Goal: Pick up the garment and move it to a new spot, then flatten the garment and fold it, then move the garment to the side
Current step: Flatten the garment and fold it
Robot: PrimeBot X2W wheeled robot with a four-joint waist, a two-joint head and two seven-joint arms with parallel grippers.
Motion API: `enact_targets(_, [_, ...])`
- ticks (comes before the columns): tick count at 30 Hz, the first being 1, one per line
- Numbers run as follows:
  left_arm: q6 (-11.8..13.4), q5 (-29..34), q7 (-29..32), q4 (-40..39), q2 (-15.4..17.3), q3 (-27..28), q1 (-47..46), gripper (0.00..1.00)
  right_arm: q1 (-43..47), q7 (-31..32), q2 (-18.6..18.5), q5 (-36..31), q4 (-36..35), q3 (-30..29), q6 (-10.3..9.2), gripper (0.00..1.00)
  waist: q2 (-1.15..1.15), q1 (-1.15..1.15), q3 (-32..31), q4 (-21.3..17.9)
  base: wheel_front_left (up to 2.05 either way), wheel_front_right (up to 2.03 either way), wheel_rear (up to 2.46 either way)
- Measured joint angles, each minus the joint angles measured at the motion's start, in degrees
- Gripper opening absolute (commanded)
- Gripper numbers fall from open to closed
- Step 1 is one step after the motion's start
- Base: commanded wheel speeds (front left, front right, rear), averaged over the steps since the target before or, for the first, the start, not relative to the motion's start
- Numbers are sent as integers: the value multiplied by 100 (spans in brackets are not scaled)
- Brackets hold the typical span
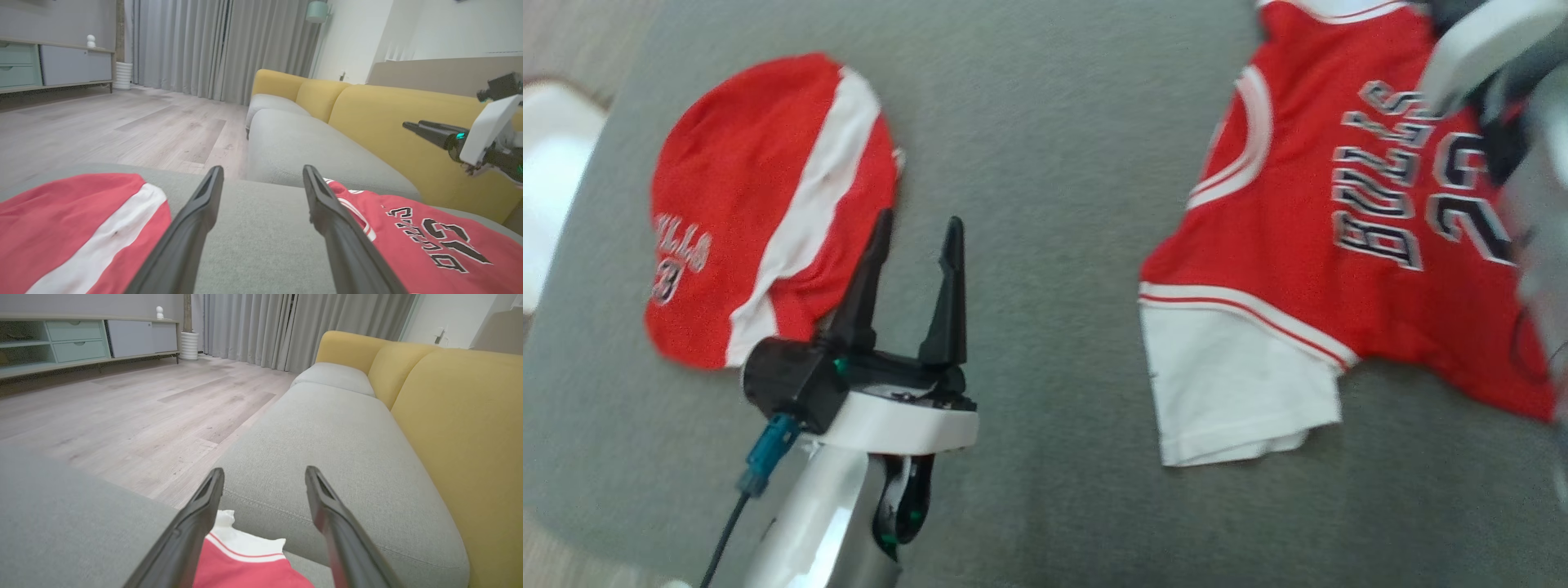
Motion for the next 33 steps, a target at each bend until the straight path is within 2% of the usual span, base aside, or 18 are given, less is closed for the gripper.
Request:
enact_targets(4, [-8, 102, 0, 26, 2, 201, 110, 100, 788, -33, 133, 75, -758, 69, 0, 100, 0, 0, -267, -366, 0, 0, 0])
enact_targets(12, [-73, 278, 0, 59, 3, 449, 581, 100, 2782, -57, 322, 359, -2715, -664, 0, 100, 0, -1, -881, -1117, 0, 0, 0])
enact_targets(16, [-89, 269, 0, 92, 7, 535, 844, 100, 3936, -57, 644, 361, -3513, -1243, 0, 100, 0, -2, -1151, -1457, 0, 0, 0])
enact_targets(21, [-58, 275, 0, 89, 7, 611, 1055, 100, 5198, -57, 1123, 183, -4511, -1480, 0, 100, 0, -1, -1383, -1848, 0, 0, 0])
enact_targets(24, [-58, 282, 0, 89, 8, 662, 1098, 100, 5772, -57, 1223, 244, -5070, -1736, 0, 100, 0, -1, -1476, -2012, 0, 0, 0])
enact_targets(28, [-107, 286, 0, 127, 10, 656, 1188, 100, 6337, -57, 1252, 655, -5539, -1677, 0, 100, 0, -1, -1550, -2124, 0, 0, 0])
enact_targets(33, [-109, 328, 0, 232, 14, 598, 1284, 100, 6692, -57, 1303, 907, -5632, -1514, 0, 100, 0, 0, -1560, -2172, 0, 0, 0])
